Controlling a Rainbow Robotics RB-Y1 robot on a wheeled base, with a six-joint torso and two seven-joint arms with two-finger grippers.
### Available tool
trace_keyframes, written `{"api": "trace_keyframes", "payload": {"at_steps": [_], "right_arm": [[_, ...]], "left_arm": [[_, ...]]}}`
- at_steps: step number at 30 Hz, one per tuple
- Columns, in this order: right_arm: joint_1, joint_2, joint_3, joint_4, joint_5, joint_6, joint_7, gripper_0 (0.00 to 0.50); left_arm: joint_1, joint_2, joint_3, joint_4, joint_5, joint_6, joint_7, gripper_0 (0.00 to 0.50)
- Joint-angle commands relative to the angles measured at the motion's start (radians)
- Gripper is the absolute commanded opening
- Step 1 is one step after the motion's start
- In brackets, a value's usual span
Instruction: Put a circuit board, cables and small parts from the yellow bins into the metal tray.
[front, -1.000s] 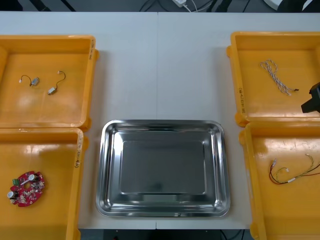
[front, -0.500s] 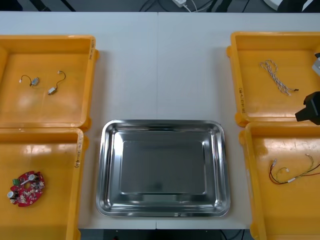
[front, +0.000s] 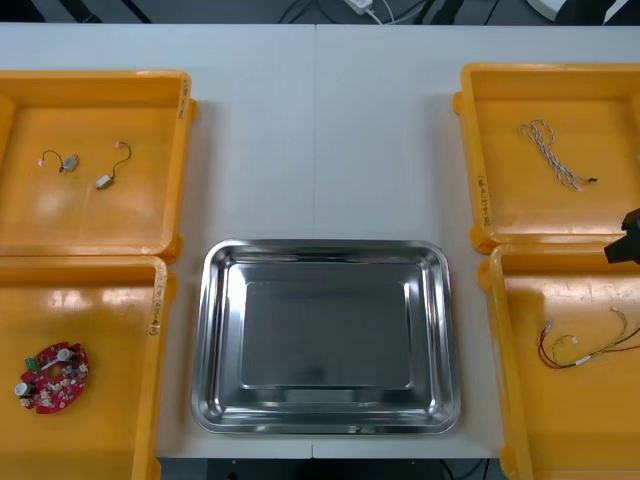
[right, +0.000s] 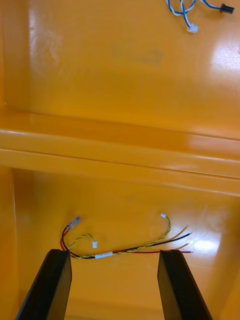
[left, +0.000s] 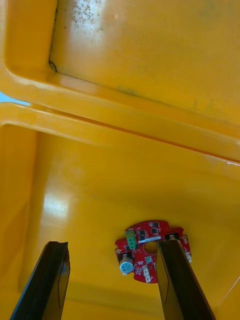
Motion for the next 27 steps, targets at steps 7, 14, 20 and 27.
{"api": "trace_keyframes", "payload": {"at_steps": [7,14,20,27], "right_arm": [[0.087,-0.065,-0.125,-0.034,-0.024,0.026,0.006,0.500],[0.173,-0.064,-0.177,-0.103,-0.030,0.029,0.000,0.500],[0.237,-0.065,-0.194,-0.178,-0.014,0.018,-0.008,0.500],[0.291,-0.064,-0.197,-0.189,-0.024,0.005,-0.001,0.500]], "left_arm": [[0.102,-0.092,0.035,-0.085,-0.042,-0.071,0.138,0.500],[0.182,-0.135,0.034,-0.152,-0.054,-0.109,0.147,0.500],[0.237,-0.162,0.020,-0.168,-0.076,-0.147,0.147,0.500],[0.261,-0.201,-0.025,-0.168,-0.171,-0.201,0.147,0.500]]}}
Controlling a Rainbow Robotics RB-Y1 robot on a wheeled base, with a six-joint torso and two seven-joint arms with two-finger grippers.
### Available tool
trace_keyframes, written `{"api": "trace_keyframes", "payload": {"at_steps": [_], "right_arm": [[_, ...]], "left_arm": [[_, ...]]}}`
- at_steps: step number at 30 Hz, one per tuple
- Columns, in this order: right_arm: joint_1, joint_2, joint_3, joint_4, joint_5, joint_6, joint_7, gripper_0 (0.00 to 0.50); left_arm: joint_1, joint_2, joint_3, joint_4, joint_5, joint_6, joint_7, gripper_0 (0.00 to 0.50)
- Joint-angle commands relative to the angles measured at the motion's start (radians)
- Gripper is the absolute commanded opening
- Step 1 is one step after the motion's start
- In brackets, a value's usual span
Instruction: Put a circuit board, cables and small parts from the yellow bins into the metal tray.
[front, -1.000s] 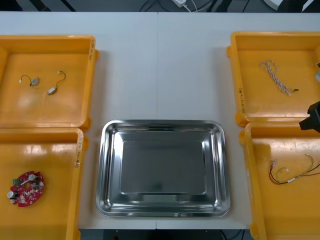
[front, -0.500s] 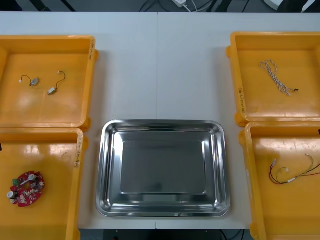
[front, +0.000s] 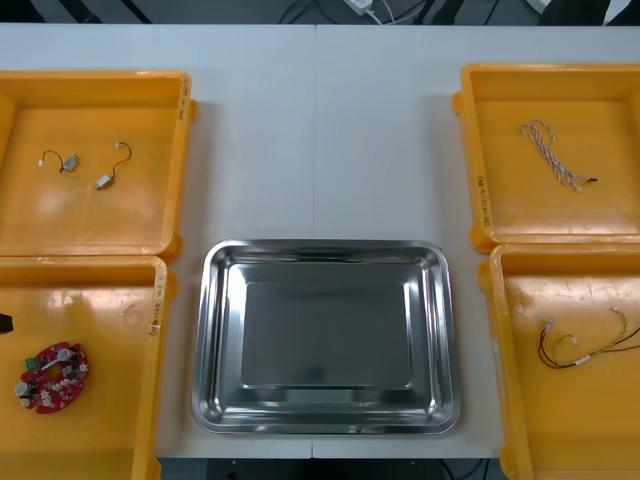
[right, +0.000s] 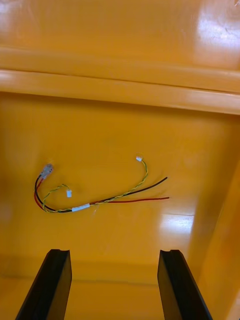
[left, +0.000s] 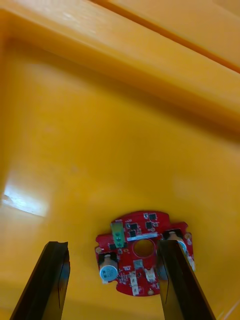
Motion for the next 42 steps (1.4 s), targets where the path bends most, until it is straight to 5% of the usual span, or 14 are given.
{"api": "trace_keyframes", "payload": {"at_steps": [1,8,42], "right_arm": [[0.069,-0.045,-0.037,-0.038,-0.007,-0.032,0.002,0.500],[0.126,-0.045,-0.042,-0.095,-0.021,-0.098,0.025,0.500],[0.322,-0.045,-0.042,-0.118,0.012,-0.380,0.941,0.500]], "left_arm": [[0.040,-0.038,-0.035,-0.028,-0.078,-0.049,0.092,0.500],[0.054,-0.062,-0.081,-0.028,-0.146,-0.073,0.093,0.500],[0.146,-0.142,-0.155,-0.025,-0.204,-0.210,0.079,0.500]]}}
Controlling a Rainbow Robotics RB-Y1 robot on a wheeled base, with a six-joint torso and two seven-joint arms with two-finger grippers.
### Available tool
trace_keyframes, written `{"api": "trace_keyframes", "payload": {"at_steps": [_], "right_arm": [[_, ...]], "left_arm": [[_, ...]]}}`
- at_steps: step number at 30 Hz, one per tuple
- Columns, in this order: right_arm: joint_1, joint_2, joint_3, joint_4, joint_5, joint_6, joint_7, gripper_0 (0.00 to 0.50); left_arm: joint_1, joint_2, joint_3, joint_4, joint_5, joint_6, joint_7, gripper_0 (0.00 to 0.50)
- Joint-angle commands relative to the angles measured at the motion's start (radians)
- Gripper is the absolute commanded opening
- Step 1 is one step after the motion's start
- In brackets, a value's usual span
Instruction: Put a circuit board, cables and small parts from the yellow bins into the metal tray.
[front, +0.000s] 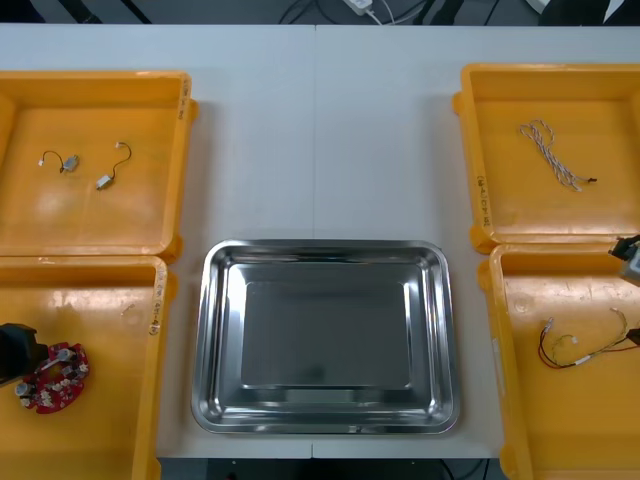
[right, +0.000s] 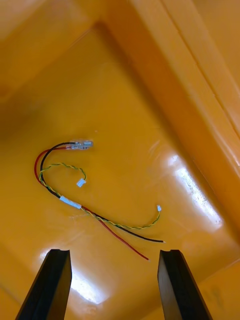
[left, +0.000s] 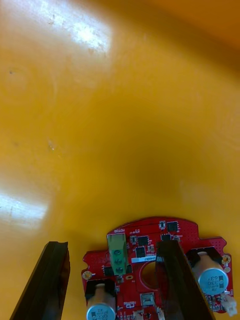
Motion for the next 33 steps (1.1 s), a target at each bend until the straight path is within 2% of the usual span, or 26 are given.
{"api": "trace_keyframes", "payload": {"at_steps": [1,6,12,19,20,22,23,24,33], "right_arm": [[0.046,-0.044,-0.039,-0.027,0.007,-0.017,0.104,0.500],[0.046,-0.044,-0.022,-0.027,0.003,-0.018,0.255,0.500],[0.044,-0.044,-0.005,-0.019,0.005,-0.024,0.361,0.500],[0.044,-0.044,0.030,0.056,-0.012,-0.110,0.484,0.500],[0.044,-0.044,0.035,0.062,-0.013,-0.121,0.496,0.500],[0.044,-0.044,0.047,0.079,-0.018,-0.153,0.544,0.500],[0.044,-0.044,0.049,0.082,-0.020,-0.159,0.548,0.500],[0.044,-0.044,0.052,0.083,-0.021,-0.172,0.548,0.500],[0.056,-0.044,0.073,0.085,-0.023,-0.179,0.548,0.500]], "left_arm": [[0.043,-0.018,-0.022,-0.024,-0.018,-0.023,0.078,0.500],[0.058,-0.018,-0.031,-0.024,-0.024,-0.039,0.076,0.500],[0.072,-0.018,-0.046,-0.024,-0.031,-0.068,0.075,0.500],[0.072,-0.018,-0.046,-0.024,-0.041,-0.066,0.069,0.491],[0.072,-0.018,-0.046,-0.024,-0.041,-0.068,0.069,0.438],[0.072,-0.018,-0.046,-0.024,-0.042,-0.071,0.067,0.123],[0.074,-0.020,-0.046,-0.024,-0.042,-0.073,0.067,0.031],[0.072,-0.020,-0.046,-0.024,-0.044,-0.076,0.066,0.000],[0.072,-0.018,-0.046,-0.024,-0.045,-0.079,0.067,0.000]]}}
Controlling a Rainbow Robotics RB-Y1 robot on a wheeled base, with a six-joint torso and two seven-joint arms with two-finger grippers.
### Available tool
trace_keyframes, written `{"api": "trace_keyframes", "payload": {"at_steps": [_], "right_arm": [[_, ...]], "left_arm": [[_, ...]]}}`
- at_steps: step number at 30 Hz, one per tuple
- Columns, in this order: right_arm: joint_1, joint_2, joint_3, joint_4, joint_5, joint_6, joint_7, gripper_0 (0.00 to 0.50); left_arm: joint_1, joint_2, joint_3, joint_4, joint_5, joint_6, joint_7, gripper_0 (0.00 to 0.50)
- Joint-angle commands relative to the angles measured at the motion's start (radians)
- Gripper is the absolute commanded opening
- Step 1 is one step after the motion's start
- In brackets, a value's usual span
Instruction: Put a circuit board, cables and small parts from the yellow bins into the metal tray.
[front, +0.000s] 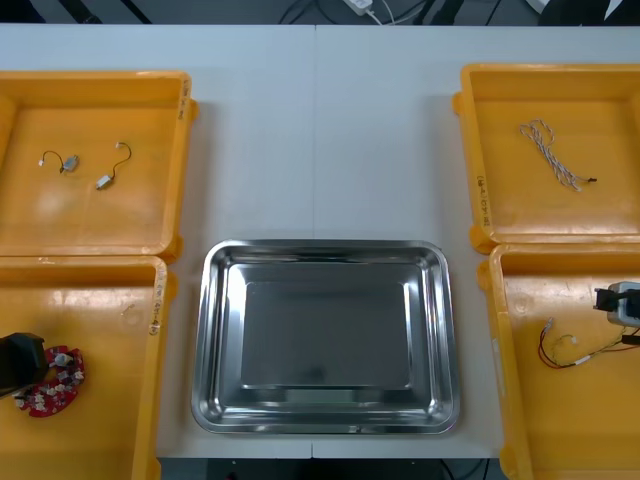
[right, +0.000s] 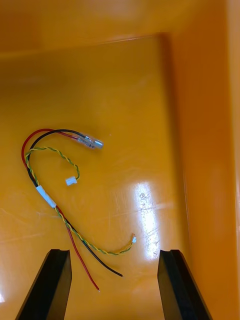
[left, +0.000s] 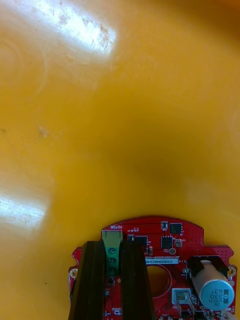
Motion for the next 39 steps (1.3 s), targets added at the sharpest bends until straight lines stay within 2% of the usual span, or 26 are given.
{"api": "trace_keyframes", "payload": {"at_steps": [1,10,13,17,22,29,39], "right_arm": [[0.028,-0.043,0.030,-0.001,0.001,-0.017,0.012,0.500],[0.033,-0.043,0.087,0.038,0.015,-0.043,0.012,0.500],[0.033,-0.043,0.108,0.048,0.021,-0.071,0.012,0.500],[0.031,-0.044,0.139,0.069,0.024,-0.120,0.012,0.500],[0.028,-0.055,0.165,0.089,0.035,-0.164,0.012,0.500],[0.025,-0.093,0.212,0.120,0.043,-0.213,0.012,0.500],[0.013,-0.101,0.262,0.132,0.058,-0.226,0.012,0.500]], "left_arm": [[0.032,-0.012,-0.010,-0.024,-0.014,-0.012,0.069,0.000],[0.027,-0.005,0.006,-0.024,-0.011,-0.009,0.059,0.000],[0.012,0.007,0.023,-0.024,-0.006,0.021,0.049,0.000],[-0.022,0.027,0.042,-0.026,-0.003,0.086,0.041,0.000],[-0.051,0.048,0.051,-0.026,0.006,0.109,0.035,0.000],[-0.119,0.085,0.051,-0.026,0.029,0.172,0.027,0.000],[-0.212,0.150,0.053,-0.035,0.104,0.236,0.027,0.000]]}}
